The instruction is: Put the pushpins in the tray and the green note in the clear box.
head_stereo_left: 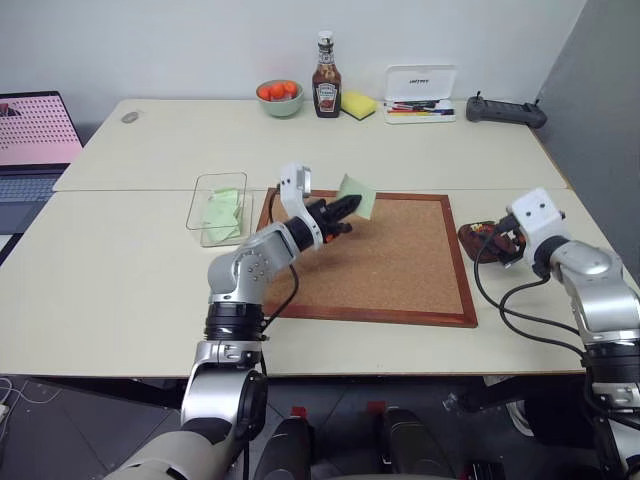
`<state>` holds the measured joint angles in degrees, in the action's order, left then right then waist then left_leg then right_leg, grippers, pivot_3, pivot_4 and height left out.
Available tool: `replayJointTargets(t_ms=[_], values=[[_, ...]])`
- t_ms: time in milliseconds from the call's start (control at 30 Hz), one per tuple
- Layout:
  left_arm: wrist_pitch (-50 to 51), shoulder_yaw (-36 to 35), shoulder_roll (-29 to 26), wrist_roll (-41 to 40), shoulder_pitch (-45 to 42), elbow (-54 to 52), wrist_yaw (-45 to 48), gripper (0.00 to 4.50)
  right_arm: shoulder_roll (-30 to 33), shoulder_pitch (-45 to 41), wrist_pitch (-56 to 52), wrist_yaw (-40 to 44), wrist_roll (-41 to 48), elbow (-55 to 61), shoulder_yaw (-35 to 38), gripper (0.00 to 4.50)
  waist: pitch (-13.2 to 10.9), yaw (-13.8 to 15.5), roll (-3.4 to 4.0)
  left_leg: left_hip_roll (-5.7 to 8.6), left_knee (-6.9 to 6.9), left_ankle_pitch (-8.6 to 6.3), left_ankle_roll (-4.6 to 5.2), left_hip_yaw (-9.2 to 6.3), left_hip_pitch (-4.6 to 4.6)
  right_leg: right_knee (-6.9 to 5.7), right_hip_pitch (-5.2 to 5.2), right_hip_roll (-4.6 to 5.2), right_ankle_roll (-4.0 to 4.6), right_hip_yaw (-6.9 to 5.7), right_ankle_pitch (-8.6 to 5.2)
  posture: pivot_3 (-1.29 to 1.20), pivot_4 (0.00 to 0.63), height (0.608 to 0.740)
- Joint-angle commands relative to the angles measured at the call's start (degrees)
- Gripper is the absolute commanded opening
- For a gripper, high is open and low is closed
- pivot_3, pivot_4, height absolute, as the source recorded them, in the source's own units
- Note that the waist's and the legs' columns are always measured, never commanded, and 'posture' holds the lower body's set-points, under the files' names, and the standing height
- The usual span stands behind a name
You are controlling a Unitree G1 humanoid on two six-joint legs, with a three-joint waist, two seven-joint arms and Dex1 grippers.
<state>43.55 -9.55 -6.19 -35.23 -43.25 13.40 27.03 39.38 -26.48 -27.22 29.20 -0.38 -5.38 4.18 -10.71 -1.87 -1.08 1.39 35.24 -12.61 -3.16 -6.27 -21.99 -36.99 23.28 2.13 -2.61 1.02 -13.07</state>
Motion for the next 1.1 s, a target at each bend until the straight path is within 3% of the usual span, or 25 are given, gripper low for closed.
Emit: replayJointTargets(t_ms=[33,200,467,700,1100], values=[[0.9,-4.5,-3.6,-1.8,-2.4,-6.3,-3.2,0.0,0.7,-2.6,-1.3,1.6,2.6,4.5,2.3,4.49,0.0,0.0,0.0,0.0,0.0,0.0,0.0,0.0,0.0,0.0,0.0,0.0,0.0,0.0,0.0,0.0,0.15,0.74],[4.0,-8.0,-16.7,1.1,2.1,-15.2,-5.5,0.0,-3.3,-4.0,1.5,12.9,13.1,12.5,-0.5,4.49,-0.1,-1.1,-0.01,-0.08,-0.04,0.0,0.0,0.03,0.02,0.02,0.02,-0.06,0.0,0.04,0.0,0.0,0.15,0.74],[1.0,-4.6,-29.8,11.9,10.4,-19.4,-7.5,0.0,-10.3,-10.8,0.9,20.4,20.1,12.8,-6.2,4.49,-0.1,-0.7,-0.07,-0.07,-0.03,0.0,0.0,-0.06,0.04,-0.01,-0.01,-0.06,0.03,-0.02,0.03,0.0,0.15,0.74],[-5.0,-2.5,-32.0,19.6,12.0,-13.2,-9.1,0.0,-15.7,-15.8,2.1,21.8,18.5,9.0,-12.6,4.49,-0.1,0.2,-0.08,-0.09,-0.05,0.0,0.0,-0.13,-0.01,0.02,0.05,-0.05,0.09,-0.09,0.03,0.0,0.15,0.74],[-15.5,0.8,-29.0,26.2,5.0,3.0,-9.6,0.0,-18.5,-16.2,3.3,21.4,14.9,8.6,-17.8,4.49,-0.1,0.2,-0.08,-0.08,-0.06,0.0,0.0,-0.12,-0.1,-0.01,0.17,-0.02,0.1,-0.1,0.05,0.0,0.15,0.74]])
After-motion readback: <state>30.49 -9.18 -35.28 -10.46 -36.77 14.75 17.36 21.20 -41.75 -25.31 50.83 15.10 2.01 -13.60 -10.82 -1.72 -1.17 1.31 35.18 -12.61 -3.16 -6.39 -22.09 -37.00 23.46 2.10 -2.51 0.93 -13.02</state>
